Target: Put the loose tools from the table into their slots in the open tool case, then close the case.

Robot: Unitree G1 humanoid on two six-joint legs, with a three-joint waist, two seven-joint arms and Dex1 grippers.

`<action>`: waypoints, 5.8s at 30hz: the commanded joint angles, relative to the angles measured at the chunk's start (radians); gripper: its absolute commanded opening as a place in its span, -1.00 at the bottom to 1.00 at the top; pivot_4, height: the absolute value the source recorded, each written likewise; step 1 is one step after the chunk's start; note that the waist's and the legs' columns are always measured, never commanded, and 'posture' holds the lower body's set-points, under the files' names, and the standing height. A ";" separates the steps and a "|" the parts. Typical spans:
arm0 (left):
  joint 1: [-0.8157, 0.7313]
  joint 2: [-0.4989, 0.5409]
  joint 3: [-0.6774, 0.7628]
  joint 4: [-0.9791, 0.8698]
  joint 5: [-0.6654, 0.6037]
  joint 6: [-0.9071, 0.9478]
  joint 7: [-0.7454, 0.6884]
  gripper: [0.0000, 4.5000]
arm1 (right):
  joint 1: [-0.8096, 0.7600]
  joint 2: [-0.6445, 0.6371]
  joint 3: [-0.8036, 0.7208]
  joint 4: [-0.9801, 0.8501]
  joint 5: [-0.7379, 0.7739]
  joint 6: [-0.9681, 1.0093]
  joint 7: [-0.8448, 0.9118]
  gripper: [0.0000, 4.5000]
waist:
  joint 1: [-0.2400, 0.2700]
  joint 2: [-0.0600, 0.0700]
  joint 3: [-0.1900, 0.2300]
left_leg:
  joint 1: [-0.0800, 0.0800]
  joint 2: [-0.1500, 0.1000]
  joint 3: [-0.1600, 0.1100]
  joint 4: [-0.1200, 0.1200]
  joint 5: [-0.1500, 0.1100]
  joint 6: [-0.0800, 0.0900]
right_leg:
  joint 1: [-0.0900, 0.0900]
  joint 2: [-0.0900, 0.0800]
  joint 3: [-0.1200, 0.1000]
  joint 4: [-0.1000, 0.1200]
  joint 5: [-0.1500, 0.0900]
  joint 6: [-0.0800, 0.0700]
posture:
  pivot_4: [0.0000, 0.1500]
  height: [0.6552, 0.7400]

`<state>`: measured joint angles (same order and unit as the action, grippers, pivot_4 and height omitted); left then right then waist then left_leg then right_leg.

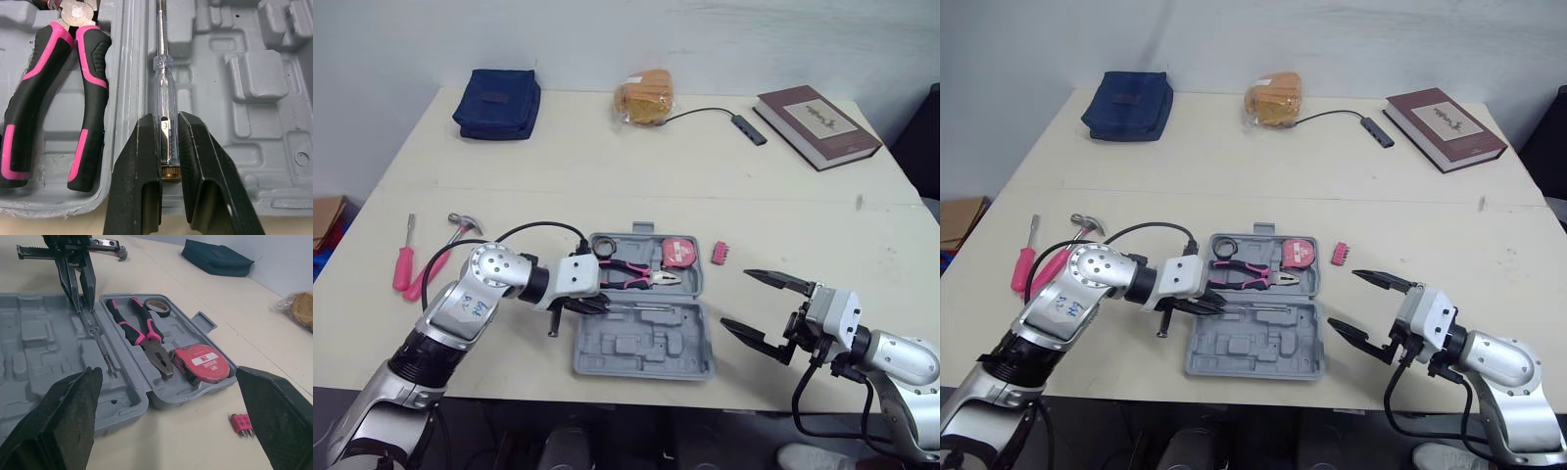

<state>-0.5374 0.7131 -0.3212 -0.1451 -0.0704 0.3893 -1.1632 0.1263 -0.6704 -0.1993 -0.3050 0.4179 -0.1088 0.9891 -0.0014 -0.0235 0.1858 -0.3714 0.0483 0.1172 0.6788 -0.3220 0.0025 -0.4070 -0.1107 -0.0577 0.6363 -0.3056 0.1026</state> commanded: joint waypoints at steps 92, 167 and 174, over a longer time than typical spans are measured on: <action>0.725 0.184 1.187 0.812 -0.308 -0.605 0.370 0.97 | 0.086 -0.183 -0.502 0.990 -0.071 -0.577 -0.023 1.00 | -0.021 0.007 -0.003 | 0.014 0.007 0.000 -0.021 -0.011 -0.008 | 0.010 -0.006 -0.004 -0.016 -0.003 -0.005 | 1.00 1.00; 0.197 0.207 0.643 0.157 -0.364 0.035 0.144 -0.76 | -0.087 -0.019 -0.002 0.064 0.090 -0.192 0.239 1.00 | 0.004 -0.001 0.000 | 0.001 0.002 0.003 -0.018 0.001 -0.008 | -0.004 -0.004 -0.010 -0.008 -0.001 -0.002 | 1.00 1.00; 0.148 0.211 0.447 -0.065 -0.391 0.081 0.020 -0.76 | -0.023 -0.059 -0.066 0.031 0.147 -0.103 0.210 1.00 | -0.005 0.000 0.000 | 0.001 0.001 0.007 -0.015 -0.001 -0.005 | -0.003 -0.003 -0.007 -0.009 0.000 -0.001 | 1.00 1.00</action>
<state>-0.3666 0.9171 0.1528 -0.1521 -0.4456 0.4649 -1.1197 0.0954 -0.7129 -0.2353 -0.2349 0.5334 -0.2305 1.2056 -0.0066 -0.0233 0.1856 -0.3701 0.0491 0.1247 0.6648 -0.3231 -0.0028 -0.4103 -0.1128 -0.0647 0.6272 -0.3058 0.1017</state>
